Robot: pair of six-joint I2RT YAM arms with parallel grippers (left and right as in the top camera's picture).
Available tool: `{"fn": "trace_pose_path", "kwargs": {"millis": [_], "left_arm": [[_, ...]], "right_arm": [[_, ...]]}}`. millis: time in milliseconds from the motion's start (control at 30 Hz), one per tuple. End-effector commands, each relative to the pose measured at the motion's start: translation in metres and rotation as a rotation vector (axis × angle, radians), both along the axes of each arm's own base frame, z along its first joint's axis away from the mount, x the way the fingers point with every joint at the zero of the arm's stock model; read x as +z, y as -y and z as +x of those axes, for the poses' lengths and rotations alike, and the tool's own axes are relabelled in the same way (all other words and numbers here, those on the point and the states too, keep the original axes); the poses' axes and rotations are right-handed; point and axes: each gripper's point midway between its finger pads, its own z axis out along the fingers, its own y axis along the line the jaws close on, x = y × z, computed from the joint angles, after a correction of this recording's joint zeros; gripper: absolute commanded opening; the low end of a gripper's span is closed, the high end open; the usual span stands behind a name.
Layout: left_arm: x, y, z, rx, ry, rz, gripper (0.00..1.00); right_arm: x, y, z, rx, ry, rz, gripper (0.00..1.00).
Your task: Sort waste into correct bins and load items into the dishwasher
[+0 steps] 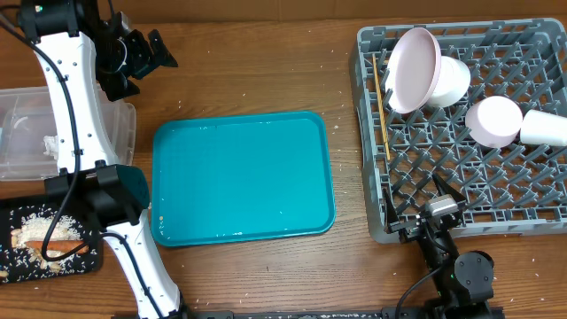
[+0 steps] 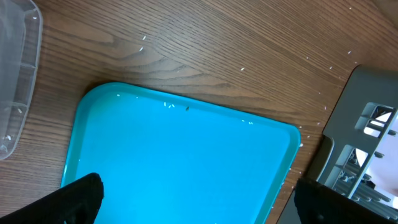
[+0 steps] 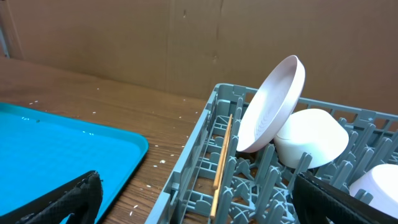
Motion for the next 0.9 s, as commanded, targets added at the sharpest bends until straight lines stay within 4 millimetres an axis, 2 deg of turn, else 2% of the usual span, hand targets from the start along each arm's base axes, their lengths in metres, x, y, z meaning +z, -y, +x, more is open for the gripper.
{"fn": "trace_pose_path", "kwargs": {"millis": [0,167,300,467,567,700,867], "left_arm": [[-0.003,0.005,0.001,-0.024,-0.004,-0.009,1.00],[-0.007,-0.003,0.000,-0.028,-0.011,0.043,1.00],[-0.006,0.005,0.002,-0.055,0.001,0.050,1.00],[-0.003,0.034,0.012,-0.253,0.088,0.097,1.00],[0.002,0.063,0.014,-0.418,0.147,0.164,1.00],[0.014,0.077,0.009,-0.449,0.171,0.203,1.00],[0.038,0.082,0.002,-0.434,0.224,0.179,1.00]], "right_arm": [[-0.001,0.001,0.000,-0.006,0.006,0.006,1.00],[-0.001,0.001,0.000,-0.006,0.006,0.006,1.00],[-0.001,0.001,0.000,-0.006,0.006,0.006,1.00],[-0.001,0.001,0.000,-0.006,0.006,0.006,1.00],[-0.001,0.001,0.000,-0.006,0.006,0.006,1.00],[-0.001,0.001,0.000,-0.006,0.006,0.006,1.00],[-0.001,0.001,0.000,-0.006,0.006,0.006,1.00]]}}
